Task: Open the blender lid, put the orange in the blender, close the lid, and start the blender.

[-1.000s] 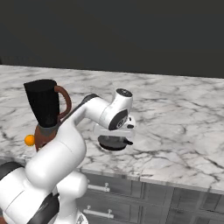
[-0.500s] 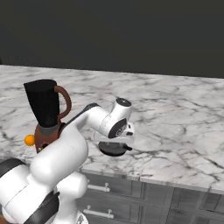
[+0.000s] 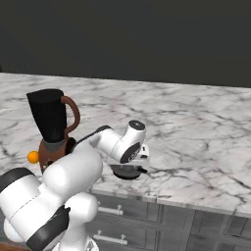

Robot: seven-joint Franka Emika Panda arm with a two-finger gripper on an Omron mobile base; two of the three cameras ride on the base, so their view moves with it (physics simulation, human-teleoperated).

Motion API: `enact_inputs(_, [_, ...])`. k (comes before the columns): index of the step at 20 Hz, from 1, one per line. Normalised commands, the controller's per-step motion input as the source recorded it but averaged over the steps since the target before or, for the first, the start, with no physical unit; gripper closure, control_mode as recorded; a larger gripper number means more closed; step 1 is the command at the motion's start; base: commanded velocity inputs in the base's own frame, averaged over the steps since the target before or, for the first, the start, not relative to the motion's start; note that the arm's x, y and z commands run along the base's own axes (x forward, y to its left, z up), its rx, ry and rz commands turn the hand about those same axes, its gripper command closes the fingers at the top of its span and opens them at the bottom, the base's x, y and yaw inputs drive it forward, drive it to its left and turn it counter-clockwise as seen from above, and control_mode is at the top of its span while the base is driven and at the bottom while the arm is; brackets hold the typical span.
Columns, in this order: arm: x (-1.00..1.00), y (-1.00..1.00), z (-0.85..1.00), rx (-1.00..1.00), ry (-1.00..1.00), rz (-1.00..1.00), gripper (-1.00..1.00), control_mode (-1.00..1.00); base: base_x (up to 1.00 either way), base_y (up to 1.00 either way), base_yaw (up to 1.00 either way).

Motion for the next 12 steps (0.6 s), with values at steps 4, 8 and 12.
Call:
enact_inputs(4, [0.17,0.0,-0.31,0.0,-0.02,0.0,1.0,-1.0,0.0,0.0,0.0])
enact_inputs(8, [0.03,0.0,-0.33,0.0,0.0,0.0,1.0,-1.0,0.0,0.0,0.0])
enact_inputs(12, [0.06,0.06,-0.29,0.0,0.0,0.0,1.0,-1.0,0.0,0.0,0.0])
